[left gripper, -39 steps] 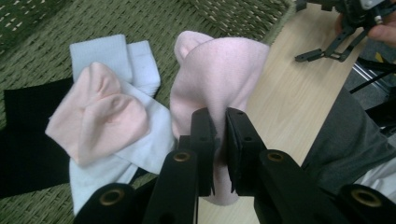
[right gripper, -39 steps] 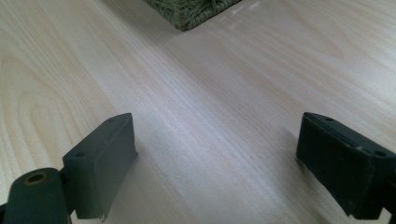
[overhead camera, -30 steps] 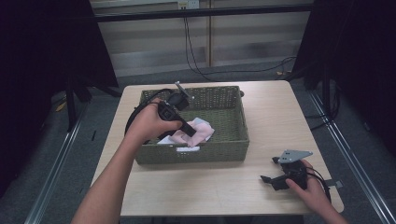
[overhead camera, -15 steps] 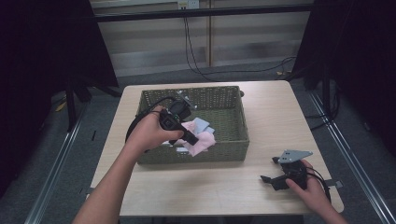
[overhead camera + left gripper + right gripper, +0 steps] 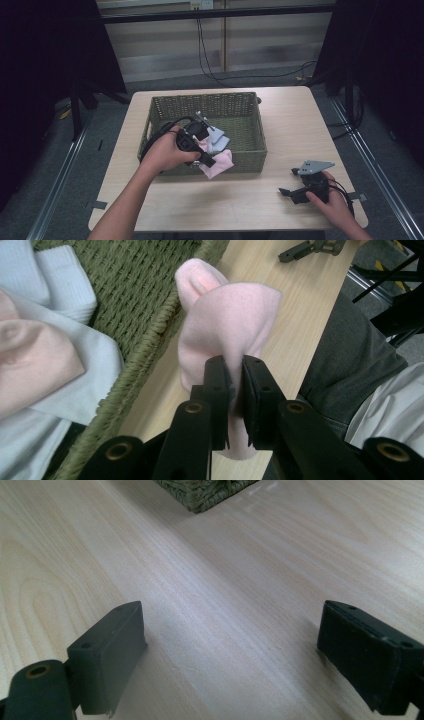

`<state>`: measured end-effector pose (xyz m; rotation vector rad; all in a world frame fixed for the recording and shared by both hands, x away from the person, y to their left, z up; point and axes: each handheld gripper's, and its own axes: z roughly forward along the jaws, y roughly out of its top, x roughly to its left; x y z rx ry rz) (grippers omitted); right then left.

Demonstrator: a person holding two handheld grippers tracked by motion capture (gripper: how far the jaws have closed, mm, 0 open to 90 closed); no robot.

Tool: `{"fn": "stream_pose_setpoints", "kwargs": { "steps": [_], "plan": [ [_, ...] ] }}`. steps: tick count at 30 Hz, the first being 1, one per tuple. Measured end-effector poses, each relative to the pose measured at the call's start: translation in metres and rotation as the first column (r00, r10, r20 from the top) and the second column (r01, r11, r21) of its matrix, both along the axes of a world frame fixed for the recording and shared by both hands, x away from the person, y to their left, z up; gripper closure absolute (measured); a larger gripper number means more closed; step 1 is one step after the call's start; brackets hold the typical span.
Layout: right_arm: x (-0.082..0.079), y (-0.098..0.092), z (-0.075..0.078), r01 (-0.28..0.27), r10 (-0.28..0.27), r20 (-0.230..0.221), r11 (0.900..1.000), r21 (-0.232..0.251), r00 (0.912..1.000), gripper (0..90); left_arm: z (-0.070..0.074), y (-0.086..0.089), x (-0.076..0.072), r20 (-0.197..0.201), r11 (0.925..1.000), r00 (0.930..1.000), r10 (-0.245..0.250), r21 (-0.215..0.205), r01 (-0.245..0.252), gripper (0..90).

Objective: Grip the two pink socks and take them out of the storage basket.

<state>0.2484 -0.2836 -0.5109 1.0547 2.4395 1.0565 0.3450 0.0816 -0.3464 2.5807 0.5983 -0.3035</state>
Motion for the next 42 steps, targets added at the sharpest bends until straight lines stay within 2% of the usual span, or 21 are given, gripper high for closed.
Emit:
{"fn": "stream_pose_setpoints", "kwargs": {
  "steps": [14,17,27,29,33,35,36,37,40,42],
  "plan": [
    [0.000,0.000,0.000,0.000,0.000,-0.001,1.000,0.000,1.0000,11.1,-0.027,0.000,-0.003,-0.010,0.9999,0.9999,0.001,0.011,-0.001,81.1],
    [0.000,0.000,0.000,0.000,0.000,0.000,1.000,0.000,1.0000,11.0,-0.031,0.000,-0.003,-0.011,1.0000,0.9999,0.001,0.001,-0.001,80.6],
    [0.000,0.000,0.000,0.000,0.000,0.000,1.000,0.000,1.0000,11.0,-0.045,-0.003,-0.005,-0.027,0.9997,0.9995,-0.013,0.023,0.013,80.0],
    [0.000,0.000,0.000,0.000,0.000,0.000,1.000,0.000,1.0000,11.1,-0.048,-0.003,-0.005,-0.018,0.9997,0.9998,-0.011,0.023,0.011,76.1],
    [0.000,0.000,0.000,0.000,0.000,0.000,1.000,0.000,1.0000,11.1,-0.045,-0.001,-0.005,-0.013,0.9999,0.9999,-0.010,0.003,0.010,68.8],
    [0.000,0.000,0.000,0.000,0.000,0.000,1.000,0.000,1.0000,11.0,-0.039,0.001,-0.005,0.004,0.9999,1.0000,-0.009,-0.009,0.009,65.9],
    [0.000,0.000,0.000,0.000,0.000,0.000,1.000,0.000,1.0000,11.0,-0.034,0.002,-0.005,0.000,0.9998,0.9999,-0.015,-0.012,0.015,65.8],
    [0.000,0.000,0.000,0.000,0.000,0.000,1.000,0.000,1.0000,11.0,-0.031,0.002,-0.005,0.012,0.9996,0.9999,-0.010,-0.024,0.011,64.9],
    [0.000,0.000,0.000,0.000,0.000,0.000,1.000,0.000,1.0000,11.1,-0.018,0.005,-0.003,0.030,0.9998,0.9996,0.001,-0.021,0.000,62.4],
    [0.000,0.000,0.000,0.000,0.000,0.000,1.000,0.000,1.0000,11.1,-0.010,0.008,0.000,0.047,0.9993,0.9987,0.019,-0.034,-0.017,60.7]
  ]
}}
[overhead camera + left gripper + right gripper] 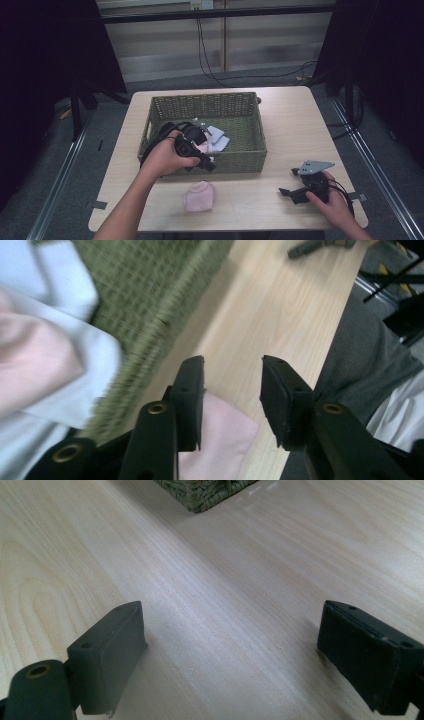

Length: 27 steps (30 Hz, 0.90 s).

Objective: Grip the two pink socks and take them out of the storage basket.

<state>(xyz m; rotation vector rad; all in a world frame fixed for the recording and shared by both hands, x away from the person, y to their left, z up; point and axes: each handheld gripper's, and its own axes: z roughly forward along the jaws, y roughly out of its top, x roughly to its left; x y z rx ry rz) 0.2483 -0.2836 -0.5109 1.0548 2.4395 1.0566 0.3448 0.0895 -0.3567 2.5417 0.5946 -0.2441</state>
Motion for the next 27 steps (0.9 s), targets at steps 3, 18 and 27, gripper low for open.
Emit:
{"fn": "stream_pose_setpoints", "kwargs": {
  "steps": [3,18,27],
  "plan": [
    [0.000,0.000,0.000,0.000,0.000,0.000,1.000,0.000,1.0000,11.1,0.010,0.003,0.005,0.027,0.9999,0.9996,0.012,-0.005,-0.012,57.8],
    [0.000,0.000,0.000,0.000,0.000,0.000,1.000,0.000,1.0000,11.0,-0.001,0.025,0.063,0.166,0.9832,0.9722,0.165,0.050,-0.176,45.5],
    [0.000,0.000,0.000,0.003,-0.003,0.000,1.000,0.002,1.0000,11.1,-0.034,0.028,0.095,0.177,0.9737,0.9654,0.192,0.089,-0.210,42.2]
  ]
}}
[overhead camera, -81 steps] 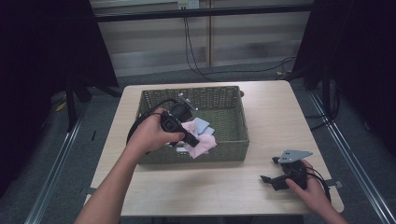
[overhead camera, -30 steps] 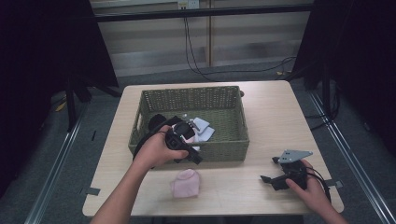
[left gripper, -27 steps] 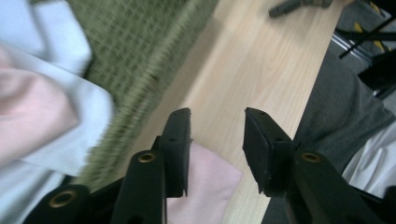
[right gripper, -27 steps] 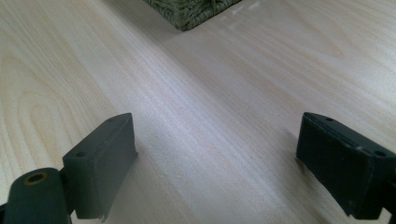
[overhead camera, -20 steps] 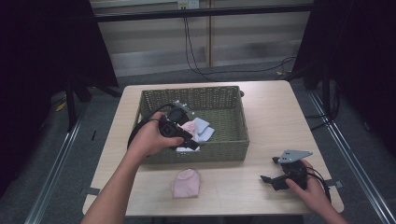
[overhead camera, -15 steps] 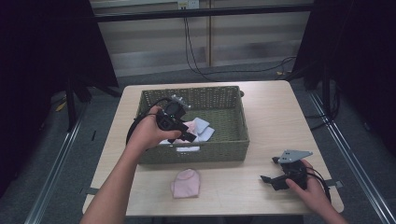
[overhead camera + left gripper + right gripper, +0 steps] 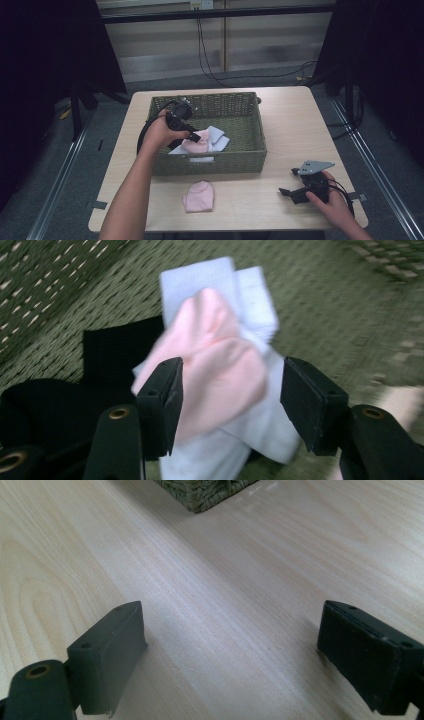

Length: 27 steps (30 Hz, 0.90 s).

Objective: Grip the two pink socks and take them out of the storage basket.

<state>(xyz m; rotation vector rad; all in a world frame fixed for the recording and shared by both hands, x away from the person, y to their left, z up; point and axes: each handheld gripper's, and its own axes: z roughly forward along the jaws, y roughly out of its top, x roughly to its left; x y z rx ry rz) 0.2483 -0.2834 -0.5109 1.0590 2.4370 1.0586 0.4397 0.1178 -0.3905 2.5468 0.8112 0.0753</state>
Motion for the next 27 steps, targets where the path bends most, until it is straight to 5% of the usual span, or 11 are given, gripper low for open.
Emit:
{"fn": "stream_pose_setpoints", "kwargs": {
  "steps": [10,13,22,27],
  "plan": [
    [0.000,0.000,0.000,0.000,0.000,0.000,1.000,0.000,1.0000,11.0,-0.030,0.000,0.020,-0.036,0.9987,0.9983,0.047,0.020,-0.046,44.7],
    [0.000,0.000,0.000,0.000,0.000,0.000,1.000,0.000,1.0000,11.1,-0.036,-0.002,0.024,-0.040,0.9994,0.9988,0.028,0.021,-0.027,46.9],
    [0.000,0.000,0.000,-0.002,0.002,0.003,1.000,0.000,1.0000,11.1,-0.034,-0.010,0.025,-0.112,0.9974,0.9934,0.025,0.070,-0.017,85.8],
    [0.000,0.000,0.000,-0.001,0.001,0.001,1.000,0.001,1.0000,11.1,-0.019,-0.007,0.024,-0.114,0.9972,0.9918,0.058,0.053,-0.052,87.6]
  ]
}}
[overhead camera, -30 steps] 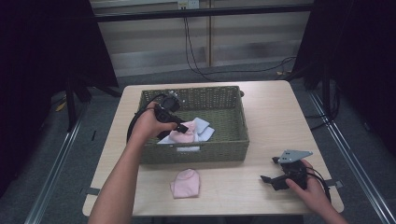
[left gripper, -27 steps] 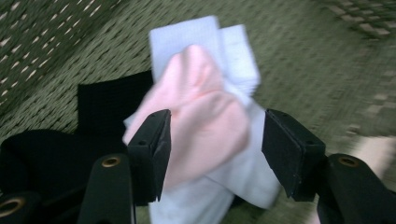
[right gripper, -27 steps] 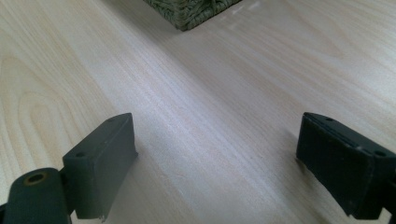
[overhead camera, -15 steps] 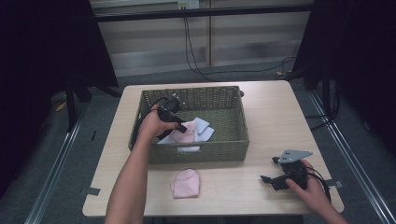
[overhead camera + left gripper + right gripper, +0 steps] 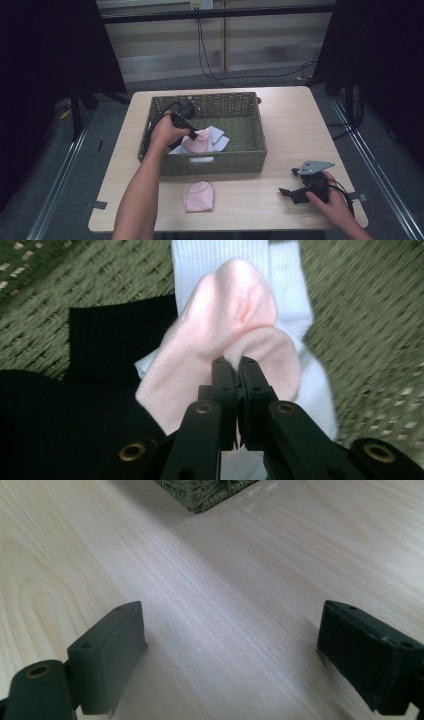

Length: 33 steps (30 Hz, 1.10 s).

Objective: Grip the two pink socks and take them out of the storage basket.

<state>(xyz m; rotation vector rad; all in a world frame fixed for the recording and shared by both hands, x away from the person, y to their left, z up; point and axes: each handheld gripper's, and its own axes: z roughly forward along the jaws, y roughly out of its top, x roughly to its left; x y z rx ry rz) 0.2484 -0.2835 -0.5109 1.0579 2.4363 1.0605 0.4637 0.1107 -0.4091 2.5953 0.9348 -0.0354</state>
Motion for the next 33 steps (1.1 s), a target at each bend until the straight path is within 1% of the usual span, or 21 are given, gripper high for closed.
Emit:
{"fn": "stream_pose_setpoints", "kwargs": {
  "steps": [2,5,8,10,12,13,14,16,17,20,21,23,24,25,26,28,29,30,31,32,33],
  "plan": [
    [0.000,0.000,0.000,0.000,0.000,0.000,1.000,0.000,1.0000,11.1,0.008,0.001,-0.001,-0.005,1.0000,1.0000,0.005,-0.004,-0.005,87.8],
    [0.000,0.000,0.000,0.000,0.000,0.000,1.000,0.000,1.0000,11.1,0.020,0.003,-0.003,-0.010,0.9992,0.9998,0.018,-0.037,-0.018,87.8],
    [0.000,0.000,0.000,0.000,0.000,0.000,1.000,0.000,1.0000,11.1,0.032,0.005,-0.004,-0.012,0.9990,0.9995,0.028,-0.035,-0.028,87.8],
    [0.000,0.000,0.000,-0.001,0.001,0.000,1.000,0.000,1.0000,11.1,0.039,0.007,-0.004,-0.007,0.9983,0.9994,0.035,-0.047,-0.035,87.9],
    [0.000,0.000,0.000,-0.001,0.001,0.001,1.000,-0.001,1.0000,11.1,0.043,0.008,-0.005,-0.013,0.9977,0.9993,0.034,-0.059,-0.035,88.0],
    [0.000,0.000,0.000,-0.001,0.001,0.001,1.000,-0.001,1.0000,11.1,0.044,0.008,-0.005,-0.015,0.9977,0.9992,0.037,-0.057,-0.037,88.0],
    [0.000,0.000,0.000,-0.001,0.001,0.001,1.000,-0.001,1.0000,11.1,0.043,0.008,-0.005,-0.016,0.9987,0.9996,0.023,-0.045,-0.023,88.0],
    [0.000,0.000,0.000,-0.001,0.001,0.001,1.000,-0.001,1.0000,11.1,0.040,0.008,-0.006,-0.024,0.9988,0.9993,0.028,-0.040,-0.029,88.0],
    [0.000,0.000,0.000,-0.001,0.001,0.001,1.000,-0.001,1.0000,11.0,0.036,0.008,-0.005,-0.029,0.9991,0.9994,0.020,-0.036,-0.021,88.0],
    [0.000,0.000,0.000,0.000,0.000,0.000,1.000,0.000,1.0000,11.1,0.025,0.008,-0.004,-0.012,0.9985,0.9994,0.031,-0.045,-0.032,87.3],
    [0.000,0.000,0.000,0.000,0.000,0.000,1.000,-0.001,1.0000,11.1,0.022,0.008,-0.003,-0.009,0.9979,0.9994,0.034,-0.055,-0.035,86.0],
    [0.000,0.000,0.000,0.000,0.000,0.000,1.000,0.000,1.0000,11.1,0.016,0.009,-0.002,0.009,0.9984,0.9995,0.031,-0.049,-0.030,76.5],
    [0.000,0.000,0.000,0.000,0.000,0.000,1.000,0.000,1.0000,11.1,0.011,0.008,-0.001,0.021,0.9985,0.9995,0.024,-0.049,-0.023,73.7],
    [0.000,0.000,0.000,0.000,0.000,0.000,1.000,0.000,1.0000,11.1,0.008,0.007,-0.001,0.025,0.9990,0.9995,0.018,-0.042,-0.017,68.8],
    [0.000,0.000,0.000,0.000,0.000,0.000,1.000,0.000,1.0000,11.1,0.004,0.006,-0.001,0.027,0.9988,0.9995,0.017,-0.046,-0.016,63.9],
    [0.000,0.000,0.000,0.001,-0.001,-0.002,1.000,0.000,1.0000,11.1,-0.002,0.004,-0.001,0.027,0.9987,0.9996,-0.013,-0.048,0.014,58.7],
    [0.000,0.000,0.000,0.000,0.000,0.000,1.000,0.000,1.0000,11.1,-0.005,0.002,-0.002,0.025,0.9987,0.9995,-0.019,-0.047,0.020,56.3],
    [0.000,0.000,0.000,0.000,0.000,-0.001,1.000,0.000,1.0000,11.1,-0.008,0.001,-0.002,0.023,0.9982,0.9988,-0.042,-0.041,0.043,53.9],
    [0.000,0.000,0.000,0.000,0.000,0.000,1.000,0.000,1.0000,11.1,-0.010,0.000,-0.002,0.023,0.9983,0.9986,-0.047,-0.034,0.048,51.7],
    [0.000,0.000,0.000,-0.002,0.002,0.002,1.000,-0.001,1.0000,11.1,-0.013,-0.001,-0.002,0.025,0.9982,0.9987,-0.045,-0.037,0.046,50.7],
    [0.000,0.000,0.000,-0.002,0.002,0.002,1.000,-0.001,1.0000,11.1,-0.014,-0.001,-0.002,0.021,0.9977,0.9982,-0.057,-0.034,0.058,50.2]
  ]
}}
